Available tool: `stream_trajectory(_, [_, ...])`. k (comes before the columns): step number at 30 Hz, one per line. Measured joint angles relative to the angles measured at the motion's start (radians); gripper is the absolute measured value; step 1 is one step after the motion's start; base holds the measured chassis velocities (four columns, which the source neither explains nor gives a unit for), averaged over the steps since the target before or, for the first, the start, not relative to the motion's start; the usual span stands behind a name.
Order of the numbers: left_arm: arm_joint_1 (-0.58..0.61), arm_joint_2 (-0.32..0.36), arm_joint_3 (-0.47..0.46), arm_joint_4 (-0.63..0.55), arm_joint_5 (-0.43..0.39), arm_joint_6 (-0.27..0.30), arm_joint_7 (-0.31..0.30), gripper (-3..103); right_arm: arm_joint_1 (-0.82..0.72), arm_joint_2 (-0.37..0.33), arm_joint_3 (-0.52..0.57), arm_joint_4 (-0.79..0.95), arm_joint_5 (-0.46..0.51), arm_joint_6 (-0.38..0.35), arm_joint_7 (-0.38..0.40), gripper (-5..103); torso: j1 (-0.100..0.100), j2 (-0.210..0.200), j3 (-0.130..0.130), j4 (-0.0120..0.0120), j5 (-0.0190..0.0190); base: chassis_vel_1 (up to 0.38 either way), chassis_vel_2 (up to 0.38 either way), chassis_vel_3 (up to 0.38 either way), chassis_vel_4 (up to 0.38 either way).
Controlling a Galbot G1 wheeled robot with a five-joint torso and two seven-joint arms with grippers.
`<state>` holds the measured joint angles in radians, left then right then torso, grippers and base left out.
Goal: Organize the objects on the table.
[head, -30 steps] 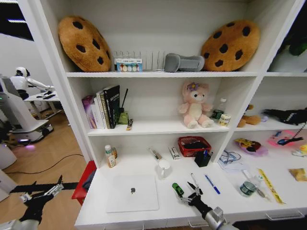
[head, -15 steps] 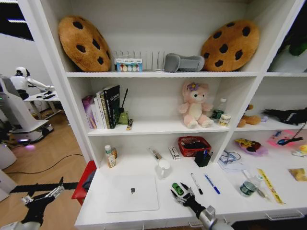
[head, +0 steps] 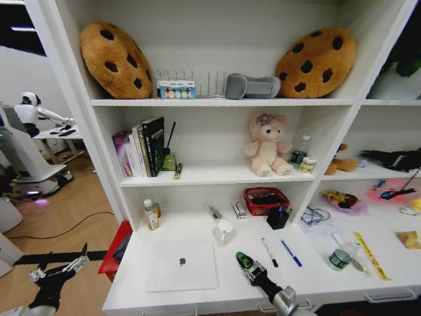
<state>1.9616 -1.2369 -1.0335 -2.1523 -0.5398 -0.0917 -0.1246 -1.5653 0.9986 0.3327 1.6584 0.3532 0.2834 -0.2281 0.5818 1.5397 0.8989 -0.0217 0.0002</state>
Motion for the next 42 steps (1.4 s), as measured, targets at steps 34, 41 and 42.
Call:
stream_trajectory(34, [0.039,0.029,0.048,0.048,0.104,-0.074,0.061,100,0.182,-0.141,0.150,0.664,0.329,-0.373,0.238,37,0.000,0.000,0.000,0.0002,0.0000,0.000,0.000,0.000,0.000])
stream_trajectory(41, [-0.007,0.041,0.101,0.051,0.121,-0.037,0.054,100,0.343,-0.189,0.140,0.628,0.473,-0.455,0.287,37,0.000,0.000,0.000,-0.0010,-0.0002,0.000,0.000,0.000,0.000])
stream_trajectory(42, [-0.010,0.042,0.103,0.051,0.122,-0.033,0.053,100,0.369,-0.188,0.134,0.615,0.482,-0.464,0.292,37,0.000,0.000,0.000,-0.0009,0.0000,0.000,0.000,0.000,0.000])
